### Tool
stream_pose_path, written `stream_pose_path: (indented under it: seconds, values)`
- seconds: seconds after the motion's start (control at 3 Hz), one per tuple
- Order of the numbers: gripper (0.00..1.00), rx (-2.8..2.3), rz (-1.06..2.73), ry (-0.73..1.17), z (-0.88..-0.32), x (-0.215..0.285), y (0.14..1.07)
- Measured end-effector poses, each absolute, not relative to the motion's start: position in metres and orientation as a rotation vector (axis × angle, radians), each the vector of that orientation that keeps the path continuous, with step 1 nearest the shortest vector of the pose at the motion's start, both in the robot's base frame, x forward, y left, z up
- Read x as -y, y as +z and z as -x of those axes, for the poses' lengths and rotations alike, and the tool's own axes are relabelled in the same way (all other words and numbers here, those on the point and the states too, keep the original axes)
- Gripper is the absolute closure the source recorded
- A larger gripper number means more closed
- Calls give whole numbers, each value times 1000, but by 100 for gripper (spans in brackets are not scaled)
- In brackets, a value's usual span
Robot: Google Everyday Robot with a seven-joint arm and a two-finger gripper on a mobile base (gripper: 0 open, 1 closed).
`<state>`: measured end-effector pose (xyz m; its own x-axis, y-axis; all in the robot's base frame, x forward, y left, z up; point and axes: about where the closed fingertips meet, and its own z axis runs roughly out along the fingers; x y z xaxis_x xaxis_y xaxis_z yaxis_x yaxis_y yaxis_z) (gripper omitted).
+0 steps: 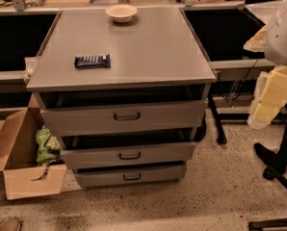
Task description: Open middle drawer
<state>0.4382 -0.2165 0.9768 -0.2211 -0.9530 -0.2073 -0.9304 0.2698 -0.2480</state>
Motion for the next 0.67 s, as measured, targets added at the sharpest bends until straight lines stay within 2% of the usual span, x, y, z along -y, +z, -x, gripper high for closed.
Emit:
stream_pose_path:
  seconds: [0.33, 0.67]
  values:
    - [0, -2224, 1742, -101, -437, 208, 966]
    - [0, -2203, 1812, -37, -438, 179, 910]
